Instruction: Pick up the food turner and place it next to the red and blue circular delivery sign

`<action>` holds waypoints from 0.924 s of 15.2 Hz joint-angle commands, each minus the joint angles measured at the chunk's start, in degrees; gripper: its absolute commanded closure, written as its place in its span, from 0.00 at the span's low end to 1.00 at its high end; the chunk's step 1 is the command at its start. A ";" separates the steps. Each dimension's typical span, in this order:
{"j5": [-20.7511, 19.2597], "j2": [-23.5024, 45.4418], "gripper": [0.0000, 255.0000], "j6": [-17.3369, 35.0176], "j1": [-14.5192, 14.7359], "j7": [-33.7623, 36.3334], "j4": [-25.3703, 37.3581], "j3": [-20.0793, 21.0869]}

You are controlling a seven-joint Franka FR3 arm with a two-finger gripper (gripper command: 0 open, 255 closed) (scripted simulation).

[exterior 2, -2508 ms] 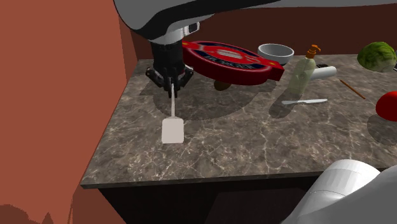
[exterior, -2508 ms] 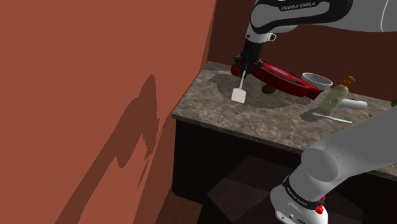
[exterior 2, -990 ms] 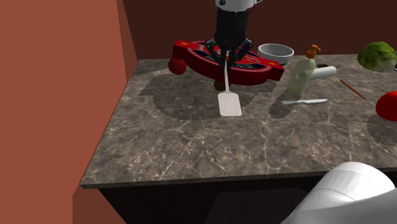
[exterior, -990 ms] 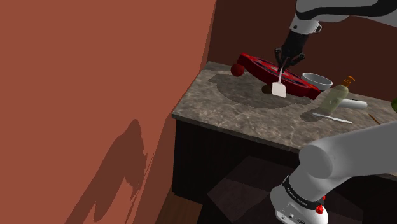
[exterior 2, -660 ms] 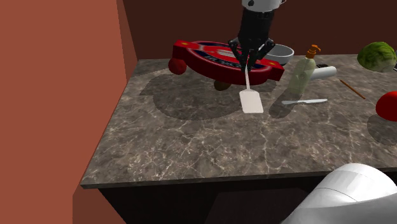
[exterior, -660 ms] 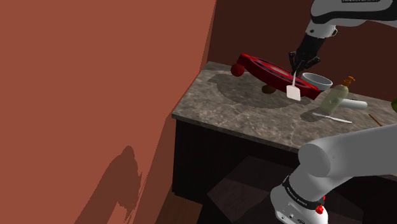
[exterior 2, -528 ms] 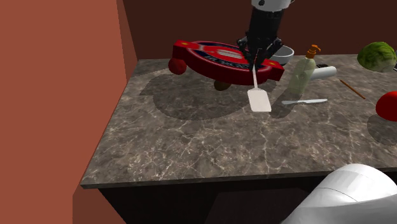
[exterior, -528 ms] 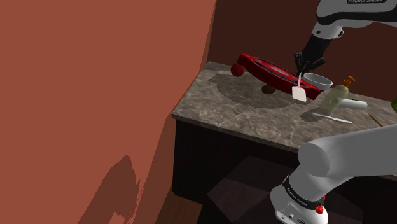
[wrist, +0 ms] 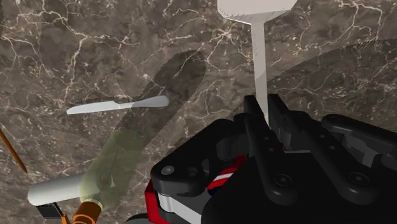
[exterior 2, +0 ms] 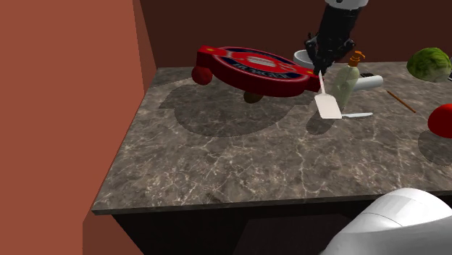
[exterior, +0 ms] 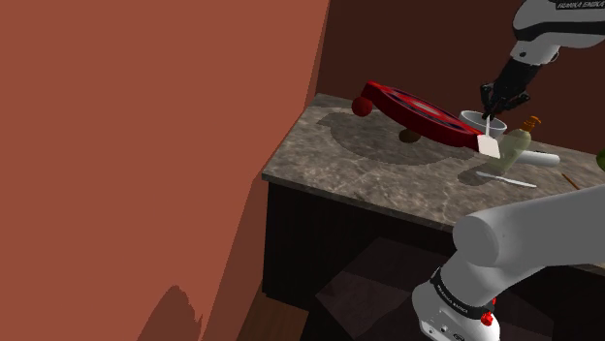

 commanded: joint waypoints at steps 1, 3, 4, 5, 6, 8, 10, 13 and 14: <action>-0.59 0.23 1.00 -0.15 -0.58 -2.29 0.74 -1.75; -0.81 0.02 1.00 1.33 -0.70 -2.18 -0.93 -1.96; -0.92 -0.06 1.00 2.08 -0.76 -2.12 -1.76 -2.08; -1.03 -0.13 1.00 2.82 -0.82 -2.08 -2.56 -2.19; -1.14 -0.18 1.00 3.57 -0.88 -2.03 -3.36 -2.31; -1.36 -0.25 1.00 5.07 -0.98 -1.94 -4.93 -2.57; -1.57 -0.27 1.00 6.59 -1.09 -1.87 -6.45 -2.84; -1.88 -0.19 1.00 8.88 -1.23 -1.77 -8.66 -3.28; -1.98 -0.13 1.00 9.66 -1.27 -1.75 -9.38 -3.43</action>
